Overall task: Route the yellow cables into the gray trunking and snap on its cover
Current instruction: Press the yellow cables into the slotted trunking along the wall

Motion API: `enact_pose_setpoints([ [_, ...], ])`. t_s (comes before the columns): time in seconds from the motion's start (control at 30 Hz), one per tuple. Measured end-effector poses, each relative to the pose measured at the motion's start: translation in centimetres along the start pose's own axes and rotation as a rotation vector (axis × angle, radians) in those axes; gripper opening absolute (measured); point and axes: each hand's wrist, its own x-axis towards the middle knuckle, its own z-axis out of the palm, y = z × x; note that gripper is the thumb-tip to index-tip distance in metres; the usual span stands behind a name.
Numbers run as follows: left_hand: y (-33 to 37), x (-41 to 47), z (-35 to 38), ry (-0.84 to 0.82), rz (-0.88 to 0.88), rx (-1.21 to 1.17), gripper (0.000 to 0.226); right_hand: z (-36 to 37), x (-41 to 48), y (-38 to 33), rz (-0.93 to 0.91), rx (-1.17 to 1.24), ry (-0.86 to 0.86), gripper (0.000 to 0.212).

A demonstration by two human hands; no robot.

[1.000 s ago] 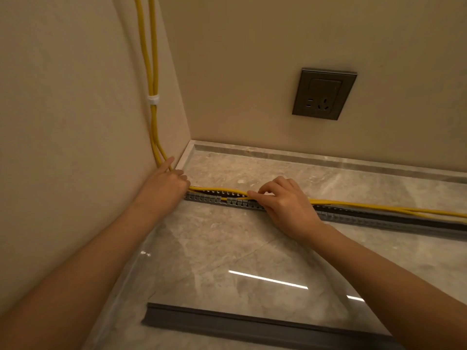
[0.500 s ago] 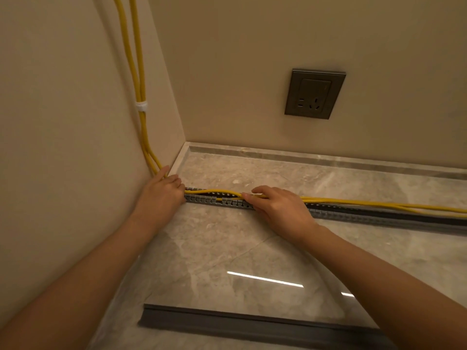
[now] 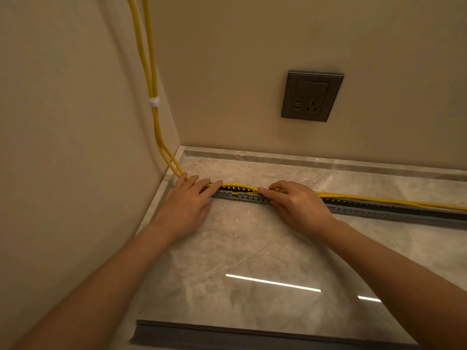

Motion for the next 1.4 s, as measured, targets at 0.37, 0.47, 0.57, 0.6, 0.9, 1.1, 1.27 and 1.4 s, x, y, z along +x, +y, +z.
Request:
enact_pose_setpoints([
  [0.37, 2.0, 0.7, 0.7, 0.054, -0.187, -0.138, 0.045, 2.4, 0.7, -2.0, 0.073, 0.066, 0.077, 0.051],
  [0.47, 1.3, 0.3, 1.0, 0.1, -0.143, -0.092, 0.045, 2.4, 0.2, -2.0, 0.076, 0.051, 0.093, 0.054],
  [0.57, 0.8, 0.0, 1.2, 0.078, -0.124, -0.053, 0.048, 2.2, 0.3, -2.0, 0.069, 0.006, 0.056, 0.055],
  [0.6, 0.7, -0.1, 1.3, 0.065, -0.115, -0.04, 0.049, 2.2, 0.3, -2.0, 0.067, -0.005, 0.046, 0.056],
  [0.9, 1.2, 0.4, 0.9, -0.006, -0.267, -0.044, 0.065, 1.9, 0.6, -1.8, 0.039, -0.042, -0.013, 0.052],
  [1.1, 1.9, 1.4, 0.7, -0.094, -0.33, 0.032, 0.063, 0.5, 0.5, -1.8, 0.055, 0.013, -0.136, 0.053],
  [1.27, 3.0, 1.5, 0.5, -0.151, -0.342, -0.008, 0.057, -1.1, -0.8, 0.0, 0.145, 0.032, -0.129, 0.035],
  [1.4, 5.0, 2.0, -0.4, -0.072, -0.346, -0.091, 0.046, -2.7, -1.9, 1.7, 0.248, 0.04, -0.106, 0.024],
])
